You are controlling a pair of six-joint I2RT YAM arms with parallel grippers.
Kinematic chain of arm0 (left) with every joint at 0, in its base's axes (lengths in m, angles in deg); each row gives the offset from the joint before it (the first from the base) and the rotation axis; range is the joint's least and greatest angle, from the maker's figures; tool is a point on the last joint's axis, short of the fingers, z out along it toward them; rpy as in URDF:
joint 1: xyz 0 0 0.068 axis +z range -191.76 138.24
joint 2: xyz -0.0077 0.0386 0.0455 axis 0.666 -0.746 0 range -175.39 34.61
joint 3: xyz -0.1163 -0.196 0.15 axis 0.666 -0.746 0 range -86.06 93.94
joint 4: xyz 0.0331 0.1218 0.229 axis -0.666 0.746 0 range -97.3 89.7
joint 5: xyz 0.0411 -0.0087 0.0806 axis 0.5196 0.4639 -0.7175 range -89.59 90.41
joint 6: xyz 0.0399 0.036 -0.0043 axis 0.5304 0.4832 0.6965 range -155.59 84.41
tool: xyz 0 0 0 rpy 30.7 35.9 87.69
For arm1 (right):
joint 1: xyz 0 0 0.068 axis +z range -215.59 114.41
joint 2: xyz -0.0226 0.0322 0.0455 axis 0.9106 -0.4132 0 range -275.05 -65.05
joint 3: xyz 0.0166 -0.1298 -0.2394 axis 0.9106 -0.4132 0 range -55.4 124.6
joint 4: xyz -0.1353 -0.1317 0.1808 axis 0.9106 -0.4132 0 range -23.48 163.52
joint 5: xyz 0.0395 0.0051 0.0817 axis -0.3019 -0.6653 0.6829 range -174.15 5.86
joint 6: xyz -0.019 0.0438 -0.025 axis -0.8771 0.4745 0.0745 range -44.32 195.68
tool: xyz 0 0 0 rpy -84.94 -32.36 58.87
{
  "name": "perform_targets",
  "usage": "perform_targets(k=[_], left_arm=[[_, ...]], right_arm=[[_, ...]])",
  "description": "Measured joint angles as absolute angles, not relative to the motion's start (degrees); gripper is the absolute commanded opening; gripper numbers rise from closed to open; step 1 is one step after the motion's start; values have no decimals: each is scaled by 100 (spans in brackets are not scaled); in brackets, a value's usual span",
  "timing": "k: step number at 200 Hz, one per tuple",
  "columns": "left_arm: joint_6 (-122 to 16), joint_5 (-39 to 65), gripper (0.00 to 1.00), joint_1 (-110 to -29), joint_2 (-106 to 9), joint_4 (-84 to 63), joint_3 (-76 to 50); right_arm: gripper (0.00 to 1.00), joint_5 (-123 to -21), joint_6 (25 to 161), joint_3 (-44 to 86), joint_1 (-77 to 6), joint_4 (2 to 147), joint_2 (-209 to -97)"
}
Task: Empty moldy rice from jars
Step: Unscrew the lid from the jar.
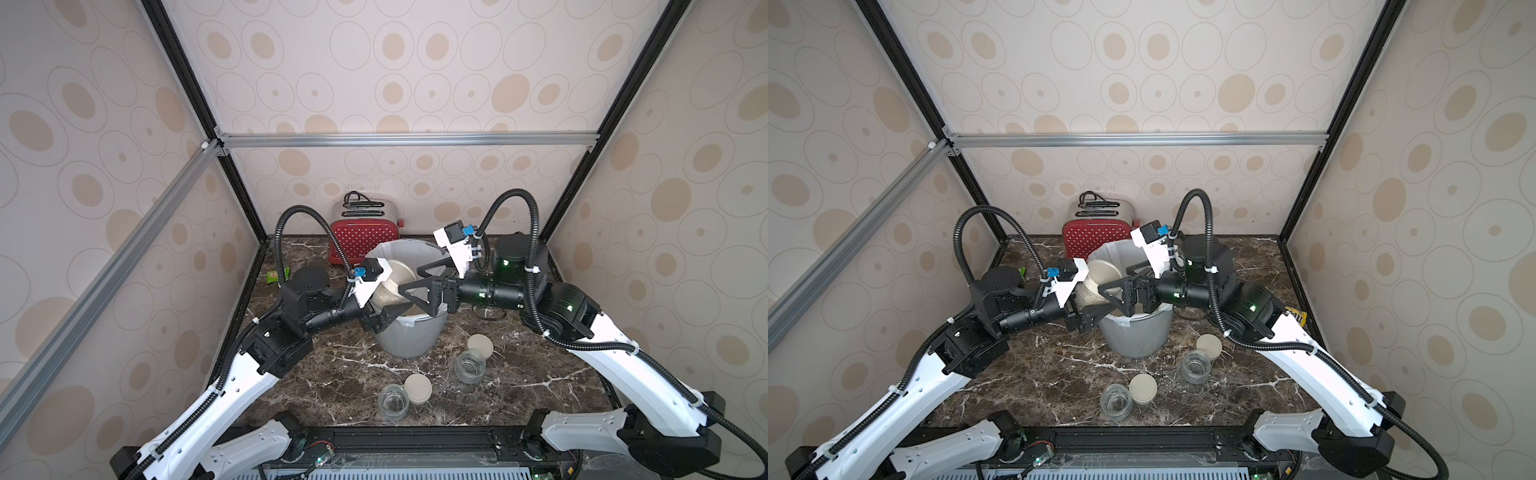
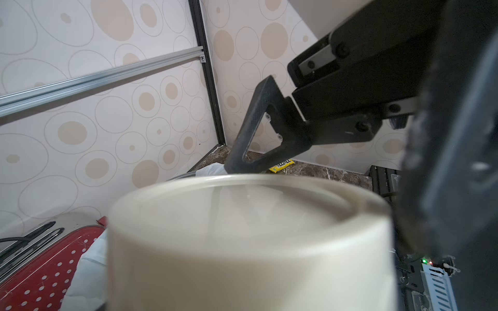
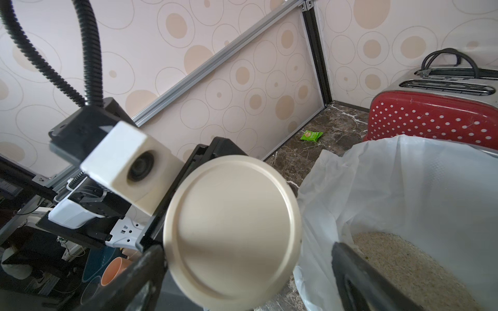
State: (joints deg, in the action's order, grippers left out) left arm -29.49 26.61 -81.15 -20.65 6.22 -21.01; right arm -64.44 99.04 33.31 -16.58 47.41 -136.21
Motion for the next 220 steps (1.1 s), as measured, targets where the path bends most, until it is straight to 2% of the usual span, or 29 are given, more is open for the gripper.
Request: perform_targets(k=[53,107,153,220], left_arm=[[-2907,2611,43,-8115,-2116,666,-2131],[-2876,2619,42,-8115,-2137,683,-2144],[-2872,2668,42,-8115,-2137,646,-2144],[-3305,3319,42,-8111,-2129,323,-2057]], right_arm=[[99,-6442,10048,3436,-1542,4896,-14023],[74,-6497,9987,3556,-1500,4889,-14141],[61,-6433,9705,3635,-1518,4800,-14141],[60,-4800,8553,4142,-1977,4509,-14292]])
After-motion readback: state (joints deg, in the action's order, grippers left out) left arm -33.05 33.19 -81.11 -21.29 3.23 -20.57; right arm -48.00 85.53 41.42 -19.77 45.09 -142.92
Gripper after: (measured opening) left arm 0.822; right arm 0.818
